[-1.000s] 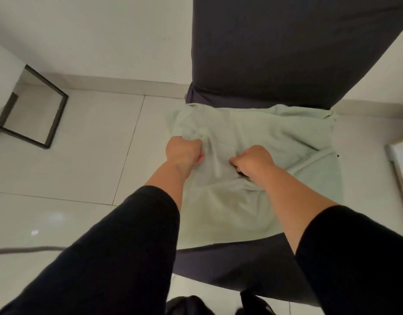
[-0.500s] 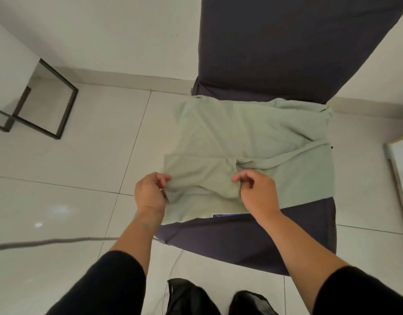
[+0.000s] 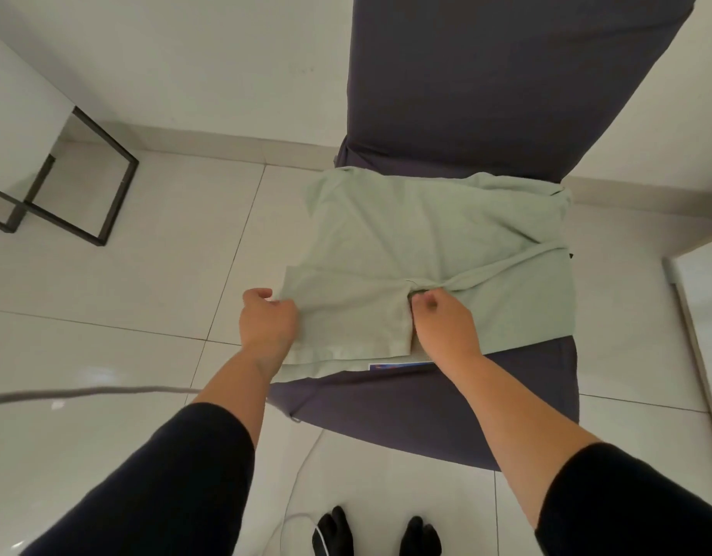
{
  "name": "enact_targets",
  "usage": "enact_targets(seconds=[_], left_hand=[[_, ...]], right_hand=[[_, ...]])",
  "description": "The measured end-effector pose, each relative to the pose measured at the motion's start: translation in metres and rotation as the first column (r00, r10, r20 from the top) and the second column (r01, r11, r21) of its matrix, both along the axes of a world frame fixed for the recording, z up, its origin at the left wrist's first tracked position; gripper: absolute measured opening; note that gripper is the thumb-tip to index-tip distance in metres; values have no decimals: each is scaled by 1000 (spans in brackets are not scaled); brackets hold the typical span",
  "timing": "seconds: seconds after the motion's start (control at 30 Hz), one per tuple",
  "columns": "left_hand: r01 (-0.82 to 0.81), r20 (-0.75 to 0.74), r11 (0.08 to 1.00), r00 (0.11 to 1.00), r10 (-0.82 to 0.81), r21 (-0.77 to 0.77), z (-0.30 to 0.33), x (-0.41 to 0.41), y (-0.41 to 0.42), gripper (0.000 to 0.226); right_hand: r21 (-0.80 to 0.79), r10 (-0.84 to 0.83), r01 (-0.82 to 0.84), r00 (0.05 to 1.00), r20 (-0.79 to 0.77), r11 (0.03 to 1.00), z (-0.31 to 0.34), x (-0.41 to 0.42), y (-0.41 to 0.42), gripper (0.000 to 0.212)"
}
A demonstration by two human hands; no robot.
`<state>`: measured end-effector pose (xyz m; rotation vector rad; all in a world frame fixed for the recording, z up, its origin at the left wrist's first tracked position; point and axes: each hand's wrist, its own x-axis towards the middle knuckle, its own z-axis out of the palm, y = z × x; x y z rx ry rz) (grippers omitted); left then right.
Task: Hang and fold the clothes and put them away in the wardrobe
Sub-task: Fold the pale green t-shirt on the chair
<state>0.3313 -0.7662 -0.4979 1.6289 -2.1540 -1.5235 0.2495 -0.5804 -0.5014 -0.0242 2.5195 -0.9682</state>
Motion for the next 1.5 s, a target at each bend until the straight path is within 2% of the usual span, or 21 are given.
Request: enact_targets(seconds=[0.07,0.13,0.23,0.3,0.37,0.47,0.53,0.6,0.7,0.77,0.83,0.97,1.03,1.2,1.3,1.37,1.43,1.5], left_hand=[[43,92,999,995,-42,-12,6,-12,-6,33],[127,172,992,977,-123,-14,7,-24,-12,45],[107,114,994,988,-108,8,3,-38,-15,34],[0,-17,999,1000,0,41,-1,-43,-15,24],[-87,-80,996,993,89,30,-4,-44,-15,28],[-67,-7,995,998,66,-77,-8,-43,-8,21],[-15,148,974,988,50,-227,-8,-45,1,37],[64,214,909,977,28,-412,-2,-52,18,47],[245,170,807,969,-180,-538,1,-68,53,49],[391,178,727,917,-356,-565,-3,-79,77,47],[523,201,620,834,-514,-584,-7,-91,102,42],[738,316,362,603,-732,-569,-19,-116,147,39],[776,357,287,540,-762,-562,-21,-131,168,41],[810,410,166,448,-795,-563,-25,-173,210,40],[805,360,164,424,-831,-570,-27,-201,228,32],[804,333,161,407,-850,-573,-26,-216,239,28],[805,316,168,403,-859,-569,-23,-228,251,26],[814,295,222,427,-855,-536,-21,-239,262,27]], right_hand=[[84,19,-21,999,25,996,5,-12,-7,50],[105,-58,46,992,112,993,6,-22,-17,55],[18,-163,162,973,163,987,5,-32,-31,34],[-35,-155,161,979,133,986,3,-38,-36,25],[-114,-178,192,976,121,975,3,-39,-35,20],[-129,-187,193,981,54,973,-3,-40,-21,19],[-106,-181,178,983,-12,978,-5,-41,-5,23],[-63,-167,161,980,-110,985,-5,-44,16,27],[-2,-194,202,935,-298,979,-8,-50,51,25],[103,-219,280,893,-392,955,-12,-55,79,26],[157,-298,381,871,-390,911,-16,-58,110,28],[87,-425,464,861,-280,882,-27,-64,152,27],[-1,-495,503,851,-173,865,-30,-70,159,24],[-133,-595,614,788,157,778,-39,-81,173,19],[-53,-608,644,743,281,763,-54,-90,180,17],[18,-607,670,661,441,742,-64,-94,183,22],[-51,-599,791,502,624,610,-70,-97,185,27],[-166,-569,910,371,734,379,-72,-102,186,22]])
